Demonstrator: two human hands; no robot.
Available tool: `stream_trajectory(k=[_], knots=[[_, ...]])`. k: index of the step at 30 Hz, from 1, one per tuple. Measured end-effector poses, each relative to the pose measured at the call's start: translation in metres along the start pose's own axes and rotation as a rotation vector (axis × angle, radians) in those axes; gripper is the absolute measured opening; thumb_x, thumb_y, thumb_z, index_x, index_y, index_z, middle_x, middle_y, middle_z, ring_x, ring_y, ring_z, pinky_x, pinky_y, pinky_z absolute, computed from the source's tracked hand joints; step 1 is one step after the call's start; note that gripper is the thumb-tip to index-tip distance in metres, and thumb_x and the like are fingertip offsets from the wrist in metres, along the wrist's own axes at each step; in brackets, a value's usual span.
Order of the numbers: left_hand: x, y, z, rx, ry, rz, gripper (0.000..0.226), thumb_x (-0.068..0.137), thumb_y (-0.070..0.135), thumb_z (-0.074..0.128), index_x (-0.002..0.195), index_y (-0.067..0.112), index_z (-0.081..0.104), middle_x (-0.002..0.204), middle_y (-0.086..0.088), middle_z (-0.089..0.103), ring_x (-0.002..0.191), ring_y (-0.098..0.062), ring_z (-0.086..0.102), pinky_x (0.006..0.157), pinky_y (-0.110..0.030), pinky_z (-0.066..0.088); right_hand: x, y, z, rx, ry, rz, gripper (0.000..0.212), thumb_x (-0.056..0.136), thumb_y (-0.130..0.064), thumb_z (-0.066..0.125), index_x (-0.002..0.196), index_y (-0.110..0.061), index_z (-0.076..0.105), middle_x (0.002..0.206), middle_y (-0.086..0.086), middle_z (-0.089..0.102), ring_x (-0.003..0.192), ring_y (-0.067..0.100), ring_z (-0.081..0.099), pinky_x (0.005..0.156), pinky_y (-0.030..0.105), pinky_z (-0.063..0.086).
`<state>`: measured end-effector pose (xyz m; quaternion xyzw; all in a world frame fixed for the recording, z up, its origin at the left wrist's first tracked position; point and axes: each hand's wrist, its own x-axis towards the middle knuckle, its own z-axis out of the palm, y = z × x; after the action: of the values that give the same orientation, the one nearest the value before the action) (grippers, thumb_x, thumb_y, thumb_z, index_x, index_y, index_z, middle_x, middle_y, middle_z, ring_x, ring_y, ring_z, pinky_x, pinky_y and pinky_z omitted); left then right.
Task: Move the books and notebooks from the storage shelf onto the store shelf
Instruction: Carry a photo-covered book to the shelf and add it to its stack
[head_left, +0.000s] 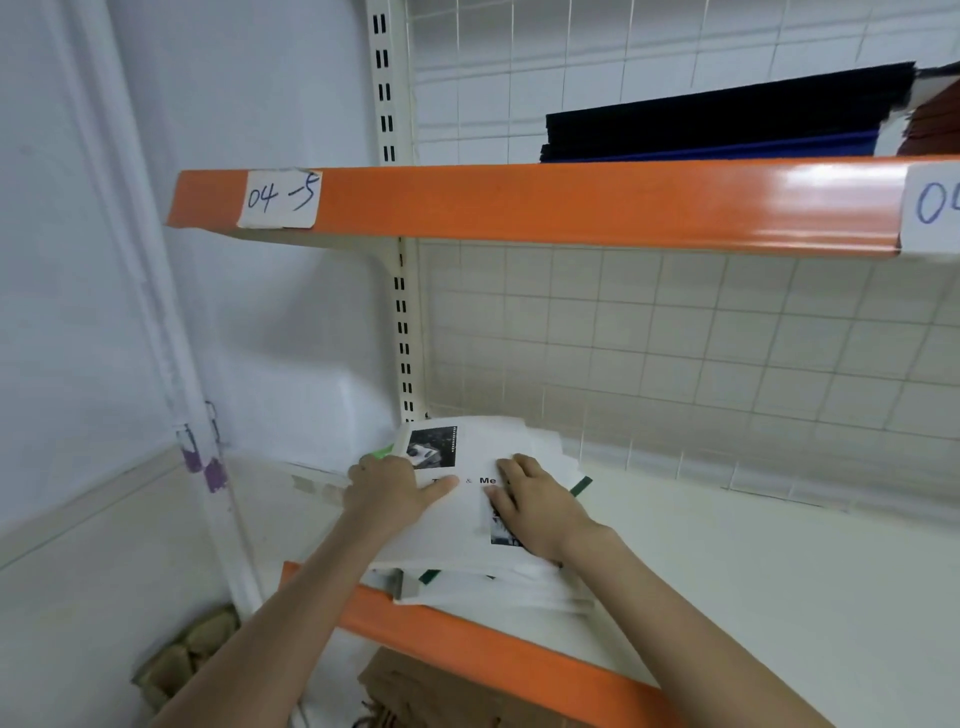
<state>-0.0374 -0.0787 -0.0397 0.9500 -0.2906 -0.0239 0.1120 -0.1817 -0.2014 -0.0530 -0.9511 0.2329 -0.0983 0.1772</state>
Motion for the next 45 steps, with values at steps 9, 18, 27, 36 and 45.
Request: stream_trajectory(k=[9,18,27,36,45], knots=[[0.002,0.004,-0.013,-0.319,0.114,0.04,0.074,0.067,0.051,0.079,0.109,0.005,0.038,0.106,-0.01,0.054,0.105,-0.032,0.056,0.077,-0.036,0.045,-0.004,0.0,-0.002,-0.013,-0.017,-0.019,0.045,0.102,-0.034,0.031,0.138,-0.006,0.033,0.142,0.012,0.033,0.13,0.028,0.037,0.106,0.035,0.033],[-0.003,-0.003,-0.032,-0.975,-0.028,0.167,0.045,0.087,0.003,0.063,0.114,0.015,0.029,0.099,0.001,0.044,0.084,-0.018,0.048,0.061,-0.024,0.036,-0.01,0.002,-0.007,0.073,0.039,-0.002,0.055,0.101,-0.037,0.037,0.144,-0.006,0.024,0.152,0.009,0.021,0.133,0.025,0.037,0.106,0.029,0.03],[-0.006,0.002,-0.028,-1.31,-0.094,0.042,0.053,0.086,0.008,0.067,0.126,0.017,0.034,0.117,-0.006,0.051,0.104,-0.025,0.052,0.086,-0.033,0.038,-0.007,0.005,-0.032,0.813,0.338,0.309,0.061,0.093,-0.035,0.056,0.141,-0.007,0.03,0.117,0.012,0.06,0.106,0.027,0.06,0.088,0.032,0.048],[-0.011,0.035,-0.025,-1.265,-0.158,0.077,0.038,0.089,0.016,0.064,0.118,0.015,0.039,0.1,-0.001,0.058,0.085,-0.017,0.058,0.071,-0.028,0.045,-0.033,0.03,-0.05,1.171,0.237,0.368,0.021,0.099,-0.021,0.048,0.115,-0.008,0.053,0.094,0.01,0.068,0.074,0.023,0.067,0.058,0.03,0.056],[-0.012,0.078,-0.008,-0.9,-0.081,0.393,0.02,0.091,0.001,0.053,0.105,0.014,0.058,0.122,-0.012,0.06,0.101,-0.022,0.058,0.09,-0.037,0.046,-0.075,0.076,-0.067,1.343,0.369,0.529,0.01,0.098,-0.016,0.052,0.1,-0.008,0.057,0.081,0.015,0.07,0.06,0.026,0.068,0.063,0.04,0.056]])
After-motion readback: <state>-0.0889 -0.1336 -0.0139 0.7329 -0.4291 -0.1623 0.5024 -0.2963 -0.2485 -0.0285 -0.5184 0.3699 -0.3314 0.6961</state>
